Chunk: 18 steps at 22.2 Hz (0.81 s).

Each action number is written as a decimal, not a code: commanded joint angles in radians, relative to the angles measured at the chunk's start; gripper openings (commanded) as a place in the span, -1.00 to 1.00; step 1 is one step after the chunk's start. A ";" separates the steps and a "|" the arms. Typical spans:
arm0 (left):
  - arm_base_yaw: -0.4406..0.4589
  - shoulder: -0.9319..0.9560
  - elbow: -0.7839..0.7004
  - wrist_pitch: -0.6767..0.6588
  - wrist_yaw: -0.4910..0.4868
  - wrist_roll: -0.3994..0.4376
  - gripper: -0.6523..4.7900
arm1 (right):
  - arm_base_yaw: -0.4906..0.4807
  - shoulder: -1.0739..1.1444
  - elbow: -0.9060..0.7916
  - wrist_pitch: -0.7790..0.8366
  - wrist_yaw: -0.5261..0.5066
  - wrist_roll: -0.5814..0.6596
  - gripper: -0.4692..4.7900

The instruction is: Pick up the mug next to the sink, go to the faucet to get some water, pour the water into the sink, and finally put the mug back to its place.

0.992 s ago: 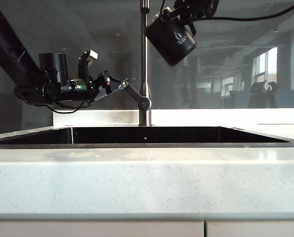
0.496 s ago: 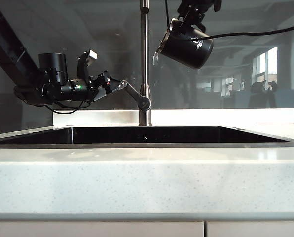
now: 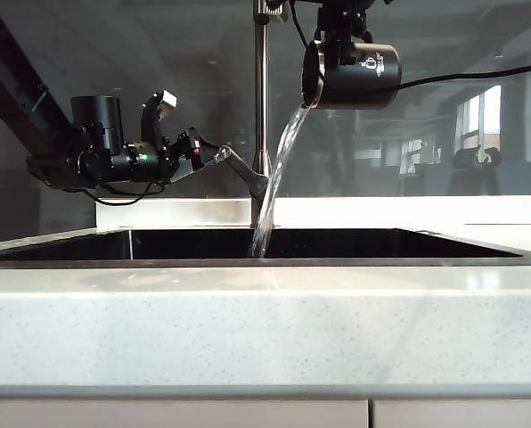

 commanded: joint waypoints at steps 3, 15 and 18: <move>0.002 -0.006 0.004 0.009 0.001 0.001 1.00 | 0.006 -0.020 0.011 0.062 0.027 -0.175 -0.83; 0.002 -0.006 0.004 0.010 0.001 0.001 1.00 | 0.006 -0.020 0.011 0.065 0.029 -0.405 -0.83; 0.002 -0.006 0.004 0.010 0.001 0.001 1.00 | 0.006 -0.020 0.011 0.065 0.021 -0.418 -0.83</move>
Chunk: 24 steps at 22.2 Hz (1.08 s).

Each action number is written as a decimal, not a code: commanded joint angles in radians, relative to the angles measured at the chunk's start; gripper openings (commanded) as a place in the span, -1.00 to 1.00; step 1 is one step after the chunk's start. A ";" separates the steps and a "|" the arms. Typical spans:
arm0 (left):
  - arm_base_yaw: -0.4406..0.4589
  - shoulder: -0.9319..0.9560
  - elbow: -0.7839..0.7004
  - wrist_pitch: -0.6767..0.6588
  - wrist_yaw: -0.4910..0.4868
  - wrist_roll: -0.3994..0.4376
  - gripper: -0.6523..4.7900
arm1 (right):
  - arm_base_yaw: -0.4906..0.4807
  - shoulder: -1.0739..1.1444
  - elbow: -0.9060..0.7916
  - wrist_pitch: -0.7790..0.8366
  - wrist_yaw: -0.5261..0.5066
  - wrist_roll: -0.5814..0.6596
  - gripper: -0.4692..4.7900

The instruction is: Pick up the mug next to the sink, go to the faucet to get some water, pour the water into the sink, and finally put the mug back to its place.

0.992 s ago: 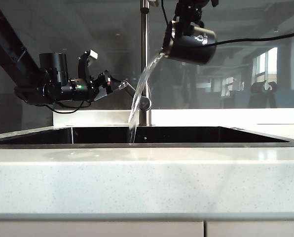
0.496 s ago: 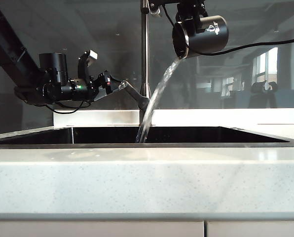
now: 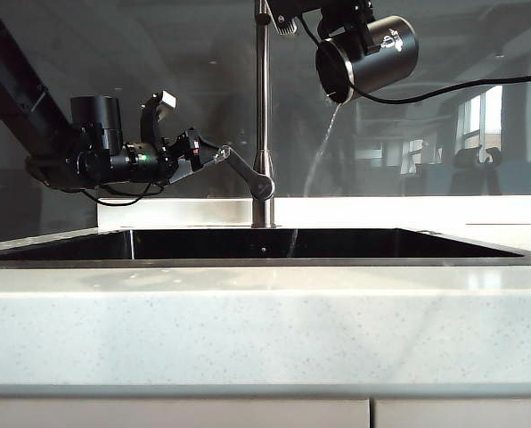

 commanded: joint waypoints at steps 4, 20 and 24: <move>0.000 -0.006 0.006 0.012 0.001 0.001 1.00 | 0.003 -0.013 0.011 0.039 -0.034 -0.019 -0.83; 0.000 -0.006 0.006 0.012 0.001 0.001 1.00 | -0.069 -0.014 -0.080 -0.140 -0.066 1.664 -0.83; 0.000 -0.006 0.005 0.011 0.001 0.001 1.00 | -0.158 -0.062 -0.295 -0.006 -0.227 1.896 -0.83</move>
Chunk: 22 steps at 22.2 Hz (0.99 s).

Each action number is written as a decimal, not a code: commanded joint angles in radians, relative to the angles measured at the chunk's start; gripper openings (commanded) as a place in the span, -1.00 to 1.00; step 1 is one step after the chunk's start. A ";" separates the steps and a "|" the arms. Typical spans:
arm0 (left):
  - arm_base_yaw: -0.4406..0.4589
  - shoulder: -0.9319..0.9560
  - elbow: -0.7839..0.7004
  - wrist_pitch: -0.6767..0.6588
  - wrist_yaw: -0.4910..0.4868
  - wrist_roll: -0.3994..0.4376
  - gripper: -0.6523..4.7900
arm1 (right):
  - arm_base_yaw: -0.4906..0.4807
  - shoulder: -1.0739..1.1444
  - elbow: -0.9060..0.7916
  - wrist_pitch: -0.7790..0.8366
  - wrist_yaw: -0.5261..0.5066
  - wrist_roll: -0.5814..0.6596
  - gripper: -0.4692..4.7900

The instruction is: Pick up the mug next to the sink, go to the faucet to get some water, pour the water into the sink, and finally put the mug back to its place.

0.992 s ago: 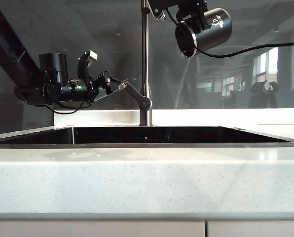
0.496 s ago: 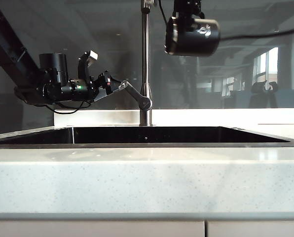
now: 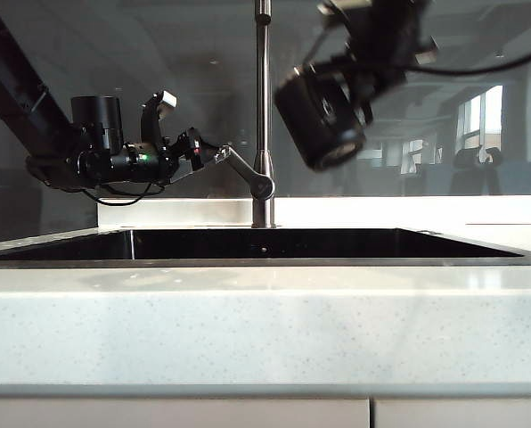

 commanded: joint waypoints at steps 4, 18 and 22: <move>0.001 -0.006 0.003 0.012 0.002 0.001 1.00 | -0.152 -0.163 -0.417 0.424 -0.129 0.256 -0.83; 0.001 -0.006 0.003 0.012 0.001 0.001 1.00 | -0.443 -0.258 -1.034 1.210 -0.129 0.258 -0.83; 0.001 -0.006 0.003 0.012 0.002 0.001 1.00 | -0.486 -0.220 -1.046 1.256 -0.129 0.252 -0.83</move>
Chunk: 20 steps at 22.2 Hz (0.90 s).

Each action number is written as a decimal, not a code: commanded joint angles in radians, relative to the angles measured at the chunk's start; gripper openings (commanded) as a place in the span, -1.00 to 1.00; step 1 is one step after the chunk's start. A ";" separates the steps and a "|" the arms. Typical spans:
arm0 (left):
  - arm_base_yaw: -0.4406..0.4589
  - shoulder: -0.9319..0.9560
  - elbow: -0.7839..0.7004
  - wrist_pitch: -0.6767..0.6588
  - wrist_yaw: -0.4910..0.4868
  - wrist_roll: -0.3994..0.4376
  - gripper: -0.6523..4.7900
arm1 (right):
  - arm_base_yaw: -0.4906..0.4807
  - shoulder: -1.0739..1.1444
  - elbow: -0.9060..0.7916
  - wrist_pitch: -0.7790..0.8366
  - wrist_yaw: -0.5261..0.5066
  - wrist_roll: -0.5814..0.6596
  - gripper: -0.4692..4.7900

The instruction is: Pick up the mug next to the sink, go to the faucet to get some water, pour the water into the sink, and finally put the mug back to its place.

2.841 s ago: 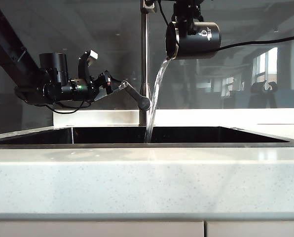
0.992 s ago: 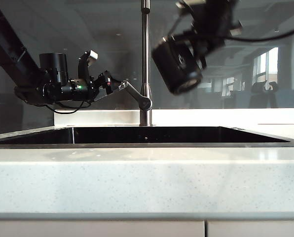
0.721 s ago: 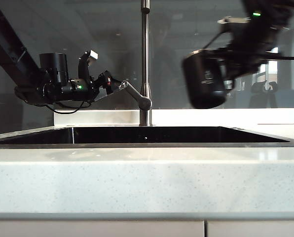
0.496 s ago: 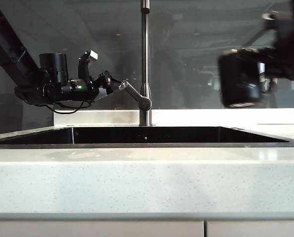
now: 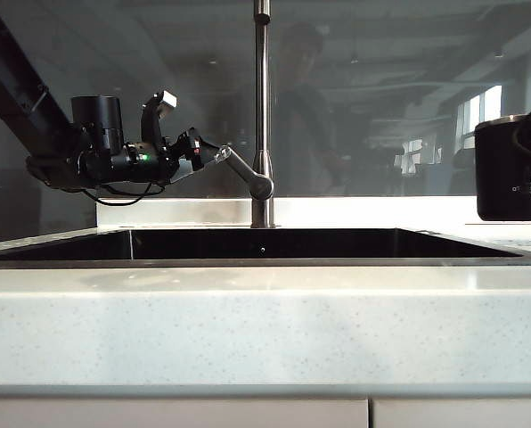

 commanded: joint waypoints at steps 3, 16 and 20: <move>0.002 -0.006 0.003 0.012 0.001 0.001 1.00 | -0.008 0.108 0.006 0.194 -0.001 0.002 -0.83; 0.002 -0.006 0.003 0.004 0.001 0.001 1.00 | -0.005 0.154 0.006 0.246 -0.053 0.008 -0.82; 0.002 -0.006 0.003 0.004 0.001 0.001 1.00 | -0.006 0.154 0.006 0.245 -0.053 0.008 -0.82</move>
